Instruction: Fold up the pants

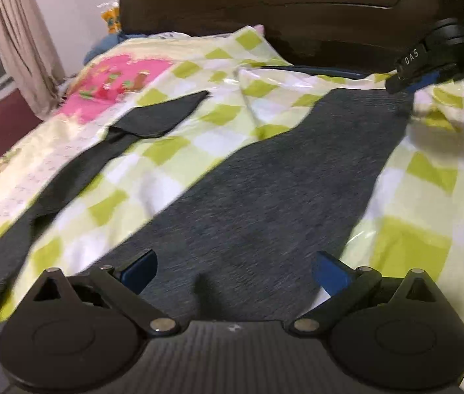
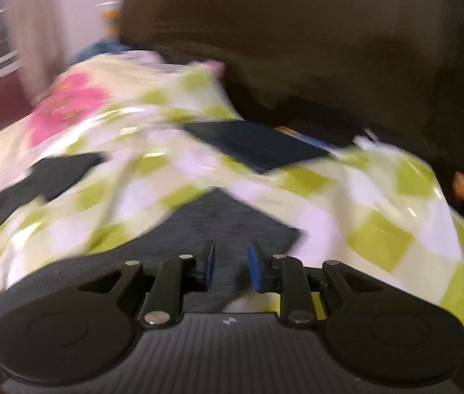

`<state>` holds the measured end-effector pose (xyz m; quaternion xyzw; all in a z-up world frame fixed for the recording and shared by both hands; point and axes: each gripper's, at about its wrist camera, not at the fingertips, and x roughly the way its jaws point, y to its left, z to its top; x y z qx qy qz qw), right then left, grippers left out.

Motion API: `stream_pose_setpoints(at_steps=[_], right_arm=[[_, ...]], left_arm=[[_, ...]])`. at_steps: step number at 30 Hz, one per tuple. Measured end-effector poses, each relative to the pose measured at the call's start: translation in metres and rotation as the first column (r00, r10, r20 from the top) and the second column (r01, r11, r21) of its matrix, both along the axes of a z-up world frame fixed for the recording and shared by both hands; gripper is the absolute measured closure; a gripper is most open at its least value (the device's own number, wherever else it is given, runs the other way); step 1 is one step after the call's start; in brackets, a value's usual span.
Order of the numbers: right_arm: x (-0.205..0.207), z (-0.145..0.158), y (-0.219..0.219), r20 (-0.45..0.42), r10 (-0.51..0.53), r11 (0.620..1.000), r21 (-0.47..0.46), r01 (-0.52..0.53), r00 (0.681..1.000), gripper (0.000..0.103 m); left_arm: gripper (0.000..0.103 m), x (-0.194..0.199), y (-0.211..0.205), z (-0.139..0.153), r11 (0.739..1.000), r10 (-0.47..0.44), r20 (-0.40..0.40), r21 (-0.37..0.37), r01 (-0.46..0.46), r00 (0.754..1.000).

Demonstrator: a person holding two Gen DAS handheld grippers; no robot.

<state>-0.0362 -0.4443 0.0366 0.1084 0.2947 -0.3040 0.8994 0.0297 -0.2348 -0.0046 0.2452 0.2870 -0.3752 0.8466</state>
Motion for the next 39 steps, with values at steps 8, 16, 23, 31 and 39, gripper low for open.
stream_pose_setpoints(at_steps=[8, 16, 23, 31, 39], right_arm=[[0.054, -0.012, 0.141, -0.044, 0.422, 0.906, 0.068, -0.419, 0.905, 0.081], [0.092, -0.040, 0.279, -0.125, 0.715, 0.699, 0.148, -0.700, 0.688, 0.081], [0.112, -0.045, 0.342, -0.215, 0.823, 0.562, 0.170, -0.809, 0.526, 0.081], [0.195, -0.014, 0.364, -0.249, 0.860, 0.469, 0.037, -0.883, 0.446, 0.069], [0.343, -0.014, 0.370, -0.294, 0.914, 0.297, 0.022, -0.955, 0.278, 0.068]], left_arm=[[0.000, 0.019, 0.091, 0.007, 0.989, 0.148, 0.068, 0.021, -0.150, 0.987], [0.000, 0.040, 0.218, -0.017, 0.927, 0.343, 0.028, 0.153, -0.343, 0.939], [0.000, 0.057, 0.329, -0.017, 0.862, 0.507, -0.174, 0.095, -0.498, 0.844], [0.000, 0.114, 0.385, 0.020, 0.823, 0.567, 0.012, 0.028, -0.567, 0.824], [0.000, 0.230, 0.420, 0.007, 0.859, 0.500, 0.051, 0.098, -0.503, 0.865]])
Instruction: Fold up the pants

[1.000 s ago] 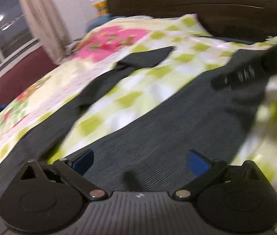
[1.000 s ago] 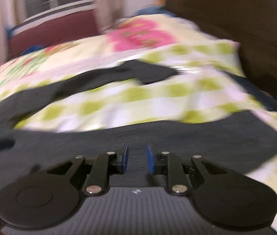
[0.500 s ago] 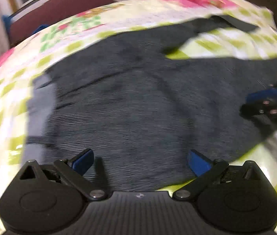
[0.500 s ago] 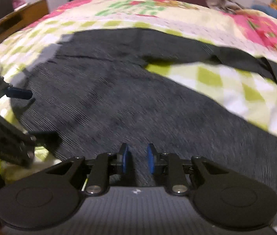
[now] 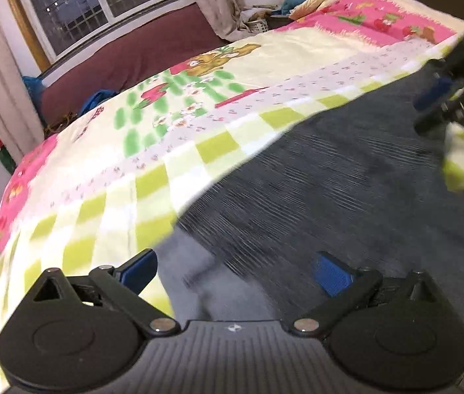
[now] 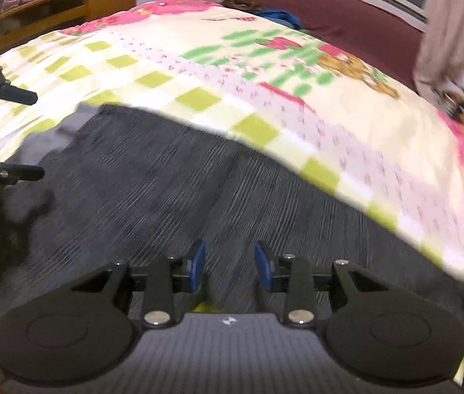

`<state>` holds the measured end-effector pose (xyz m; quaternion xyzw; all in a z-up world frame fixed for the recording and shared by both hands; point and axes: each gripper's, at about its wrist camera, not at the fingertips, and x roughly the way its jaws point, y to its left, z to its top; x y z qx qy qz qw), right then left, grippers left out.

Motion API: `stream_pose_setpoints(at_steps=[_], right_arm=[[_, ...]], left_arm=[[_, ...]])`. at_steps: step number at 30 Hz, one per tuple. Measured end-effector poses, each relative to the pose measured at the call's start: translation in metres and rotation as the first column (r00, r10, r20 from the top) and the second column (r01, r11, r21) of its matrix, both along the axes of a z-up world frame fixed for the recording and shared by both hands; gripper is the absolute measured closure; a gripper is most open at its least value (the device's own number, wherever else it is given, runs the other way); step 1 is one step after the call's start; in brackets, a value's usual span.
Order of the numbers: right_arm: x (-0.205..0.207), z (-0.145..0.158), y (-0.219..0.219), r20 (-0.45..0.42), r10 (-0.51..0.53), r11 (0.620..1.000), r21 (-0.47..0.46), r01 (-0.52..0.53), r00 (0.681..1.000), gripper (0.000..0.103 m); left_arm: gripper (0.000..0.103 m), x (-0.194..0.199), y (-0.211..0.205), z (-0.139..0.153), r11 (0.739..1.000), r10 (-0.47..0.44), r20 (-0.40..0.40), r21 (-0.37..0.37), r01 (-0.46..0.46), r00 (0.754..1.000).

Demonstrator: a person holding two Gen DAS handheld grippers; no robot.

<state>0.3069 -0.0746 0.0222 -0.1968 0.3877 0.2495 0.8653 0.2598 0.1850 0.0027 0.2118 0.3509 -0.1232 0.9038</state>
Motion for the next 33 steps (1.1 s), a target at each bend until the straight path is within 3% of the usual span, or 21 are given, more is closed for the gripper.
stream_pose_setpoints(at_steps=[7, 10, 13, 18, 20, 23, 26, 27, 28, 29, 32, 33], right_arm=[[0.094, -0.018, 0.020, -0.038, 0.120, 0.987, -0.099, -0.124, 0.992, 0.069], [0.117, -0.031, 0.029, -0.122, 0.164, 0.973, -0.146, -0.181, 0.979, 0.063], [0.131, -0.049, 0.040, -0.218, 0.205, 0.946, -0.207, -0.250, 0.954, 0.061], [0.139, -0.061, 0.049, -0.231, 0.236, 0.922, -0.252, -0.293, 0.944, 0.048], [0.140, -0.060, 0.049, -0.240, 0.242, 0.920, -0.251, -0.301, 0.940, 0.047], [0.142, -0.064, 0.049, -0.253, 0.213, 0.931, -0.241, -0.275, 0.944, 0.050], [0.135, -0.060, 0.046, -0.253, 0.194, 0.948, -0.201, -0.247, 0.948, 0.072], [0.129, -0.058, 0.047, -0.235, 0.195, 0.947, -0.209, -0.245, 0.952, 0.082], [0.124, -0.056, 0.048, -0.213, 0.188, 0.945, -0.228, -0.236, 0.959, 0.089], [0.118, -0.053, 0.049, -0.188, 0.177, 0.944, -0.244, -0.220, 0.966, 0.102], [0.096, -0.033, 0.043, -0.150, 0.165, 0.968, -0.167, -0.189, 0.975, 0.102], [0.086, -0.027, 0.041, -0.141, 0.177, 0.969, -0.146, -0.197, 0.974, 0.102]], left_arm=[[0.000, 0.076, 0.025, -0.016, 0.997, -0.048, -0.120, -0.061, 0.041, 0.992], [0.000, 0.095, 0.032, -0.020, 0.993, -0.077, -0.168, -0.106, 0.059, 0.983], [0.000, 0.108, 0.035, -0.029, 0.988, -0.123, -0.228, -0.124, 0.097, 0.966], [0.000, 0.121, 0.036, -0.042, 0.985, -0.160, -0.292, -0.107, 0.135, 0.943], [0.000, 0.124, 0.037, -0.041, 0.985, -0.154, -0.294, -0.116, 0.124, 0.943], [0.000, 0.127, 0.036, -0.047, 0.984, -0.157, -0.286, -0.125, 0.126, 0.945], [0.001, 0.131, 0.040, -0.051, 0.983, -0.133, -0.298, -0.158, 0.088, 0.945], [0.013, 0.130, 0.041, -0.047, 0.984, -0.127, -0.287, -0.154, 0.085, 0.949], [0.037, 0.129, 0.041, -0.044, 0.982, -0.128, -0.286, -0.168, 0.082, 0.950], [0.046, 0.126, 0.041, -0.039, 0.985, -0.112, -0.272, -0.159, 0.070, 0.956], [0.075, 0.110, 0.035, -0.030, 0.995, -0.082, -0.206, -0.067, 0.070, 0.975], [0.077, 0.105, 0.035, -0.028, 0.996, -0.083, -0.197, -0.058, 0.073, 0.977]])
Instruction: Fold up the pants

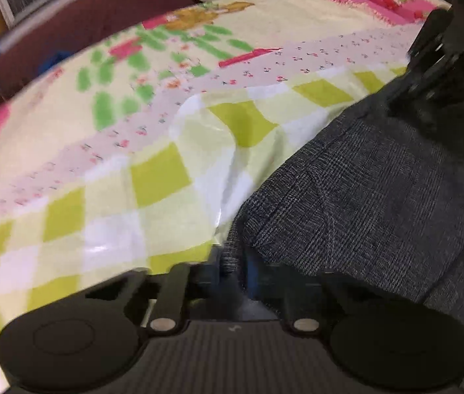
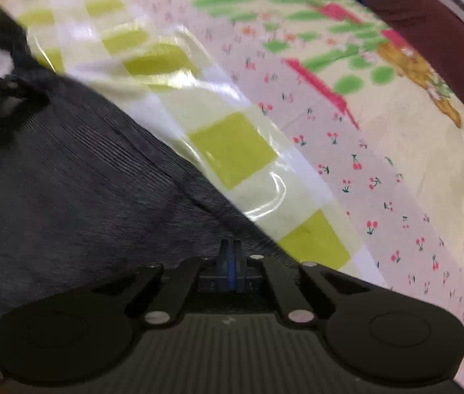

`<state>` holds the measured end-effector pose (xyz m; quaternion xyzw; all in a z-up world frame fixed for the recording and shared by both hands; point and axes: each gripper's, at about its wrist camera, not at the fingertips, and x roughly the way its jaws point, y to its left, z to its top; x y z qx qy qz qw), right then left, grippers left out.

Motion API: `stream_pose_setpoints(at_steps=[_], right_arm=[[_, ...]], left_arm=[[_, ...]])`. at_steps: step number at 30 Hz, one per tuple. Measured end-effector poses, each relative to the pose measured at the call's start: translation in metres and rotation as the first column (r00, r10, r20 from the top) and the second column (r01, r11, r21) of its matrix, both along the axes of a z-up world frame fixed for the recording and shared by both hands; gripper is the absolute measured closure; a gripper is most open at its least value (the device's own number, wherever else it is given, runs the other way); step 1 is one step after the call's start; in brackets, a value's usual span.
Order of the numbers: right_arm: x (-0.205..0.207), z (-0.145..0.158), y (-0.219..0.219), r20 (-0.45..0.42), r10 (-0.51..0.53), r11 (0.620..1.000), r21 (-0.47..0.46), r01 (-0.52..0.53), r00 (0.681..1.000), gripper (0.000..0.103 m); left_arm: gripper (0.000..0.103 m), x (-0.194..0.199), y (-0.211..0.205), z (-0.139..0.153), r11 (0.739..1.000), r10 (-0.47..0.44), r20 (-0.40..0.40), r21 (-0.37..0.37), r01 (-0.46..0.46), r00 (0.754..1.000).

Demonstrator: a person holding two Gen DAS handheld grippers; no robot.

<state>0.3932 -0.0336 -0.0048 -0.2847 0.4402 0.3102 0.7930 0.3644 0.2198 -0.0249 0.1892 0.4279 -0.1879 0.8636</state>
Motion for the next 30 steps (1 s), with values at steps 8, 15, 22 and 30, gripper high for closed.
stream_pose_setpoints(at_steps=[8, 15, 22, 30], right_arm=[[-0.050, 0.009, -0.013, 0.048, 0.006, 1.000, 0.002, -0.006, 0.999, 0.100], [-0.063, 0.008, 0.006, 0.228, 0.116, 0.988, -0.125, -0.089, 0.967, 0.059], [-0.109, 0.005, 0.040, 0.361, 0.362, 0.916, -0.309, -0.256, 0.859, 0.029], [-0.107, -0.004, 0.052, 0.332, 0.295, 0.936, -0.288, -0.201, 0.896, 0.030]], left_arm=[[0.078, -0.048, -0.014, 0.018, 1.000, -0.029, 0.046, -0.005, 0.029, 0.999], [0.080, -0.117, -0.025, 0.042, 0.991, -0.113, 0.087, -0.056, 0.118, 0.990], [0.087, -0.201, -0.040, 0.056, 0.973, -0.216, 0.067, -0.067, 0.220, 0.974], [0.077, -0.182, -0.007, 0.060, 0.993, -0.032, 0.146, -0.112, 0.049, 0.989]])
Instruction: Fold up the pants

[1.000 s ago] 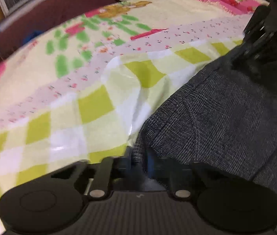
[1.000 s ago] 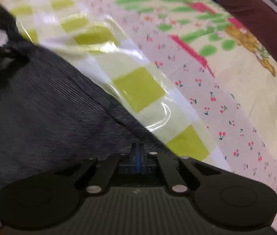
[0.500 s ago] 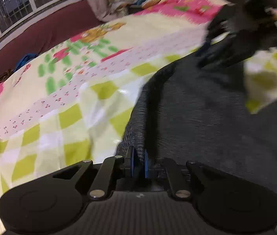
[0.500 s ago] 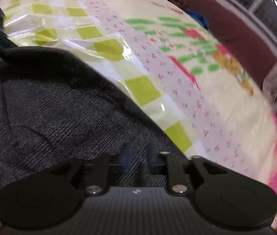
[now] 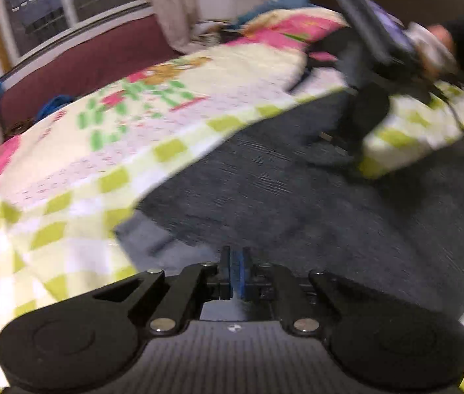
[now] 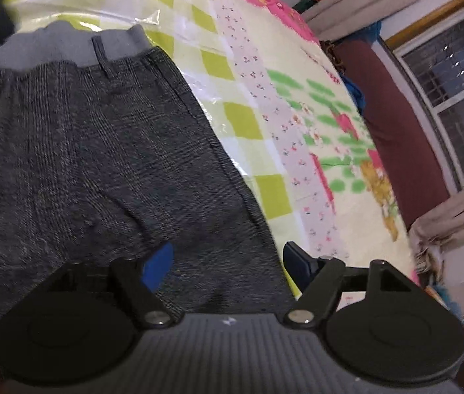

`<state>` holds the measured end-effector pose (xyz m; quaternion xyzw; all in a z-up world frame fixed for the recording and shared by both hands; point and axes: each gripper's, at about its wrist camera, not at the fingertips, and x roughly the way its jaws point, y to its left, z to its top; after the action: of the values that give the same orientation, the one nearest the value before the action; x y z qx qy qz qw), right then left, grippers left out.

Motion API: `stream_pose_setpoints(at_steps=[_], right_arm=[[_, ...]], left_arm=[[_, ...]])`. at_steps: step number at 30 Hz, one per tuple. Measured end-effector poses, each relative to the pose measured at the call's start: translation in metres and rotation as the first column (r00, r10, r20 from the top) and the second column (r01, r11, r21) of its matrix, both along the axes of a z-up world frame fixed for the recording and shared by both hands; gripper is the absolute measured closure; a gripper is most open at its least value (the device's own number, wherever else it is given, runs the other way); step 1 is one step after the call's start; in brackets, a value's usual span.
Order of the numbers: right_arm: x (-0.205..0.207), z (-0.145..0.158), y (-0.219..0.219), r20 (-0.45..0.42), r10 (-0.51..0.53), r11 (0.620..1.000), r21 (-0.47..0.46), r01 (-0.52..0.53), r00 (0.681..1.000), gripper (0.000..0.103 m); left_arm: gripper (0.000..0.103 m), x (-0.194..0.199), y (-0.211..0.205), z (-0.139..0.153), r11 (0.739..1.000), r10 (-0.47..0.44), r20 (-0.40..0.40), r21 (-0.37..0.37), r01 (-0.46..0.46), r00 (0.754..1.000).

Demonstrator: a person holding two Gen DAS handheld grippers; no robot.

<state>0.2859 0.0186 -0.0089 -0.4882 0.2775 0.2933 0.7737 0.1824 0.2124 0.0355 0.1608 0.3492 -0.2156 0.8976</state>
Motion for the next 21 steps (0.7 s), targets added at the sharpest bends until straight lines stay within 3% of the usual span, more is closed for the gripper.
stream_pose_setpoints(at_steps=[4, 11, 13, 14, 16, 17, 19, 21], right_arm=[[0.020, -0.004, 0.003, -0.006, -0.042, 0.998, 0.047, 0.042, 0.999, 0.030], [0.064, -0.027, 0.003, -0.026, -0.063, 0.995, 0.070, 0.065, 0.998, 0.030], [0.069, -0.031, 0.002, -0.031, -0.070, 0.994, 0.082, 0.072, 0.997, 0.030], [0.072, -0.033, 0.001, -0.032, -0.073, 0.993, 0.087, 0.076, 0.997, 0.030], [0.077, -0.034, 0.000, -0.036, -0.074, 0.993, 0.090, 0.077, 0.997, 0.030], [0.077, -0.033, -0.001, -0.035, -0.070, 0.993, 0.089, 0.073, 0.997, 0.029], [0.077, -0.031, -0.002, -0.028, -0.063, 0.995, 0.081, 0.065, 0.998, 0.029], [0.074, -0.029, -0.002, -0.012, -0.057, 0.996, 0.069, 0.057, 0.998, 0.029]], left_arm=[[0.048, 0.044, 0.024, -0.004, 0.996, 0.089, 0.002, -0.031, -0.089, 0.996], [0.029, 0.127, 0.028, -0.057, 0.991, 0.129, -0.088, 0.034, -0.127, 0.988], [0.020, 0.143, 0.023, -0.070, 0.990, 0.135, -0.074, 0.050, -0.131, 0.988], [0.022, 0.149, 0.022, -0.073, 0.988, 0.146, -0.078, 0.054, -0.142, 0.986], [0.042, 0.154, 0.022, -0.075, 0.986, 0.164, -0.107, 0.019, -0.163, 0.981], [0.047, 0.148, 0.021, -0.072, 0.988, 0.154, -0.102, 0.018, -0.153, 0.983], [0.067, 0.131, 0.013, -0.067, 0.994, 0.102, -0.070, 0.053, -0.099, 0.992], [0.077, 0.116, 0.011, -0.062, 0.996, 0.065, -0.061, 0.062, -0.061, 0.996]])
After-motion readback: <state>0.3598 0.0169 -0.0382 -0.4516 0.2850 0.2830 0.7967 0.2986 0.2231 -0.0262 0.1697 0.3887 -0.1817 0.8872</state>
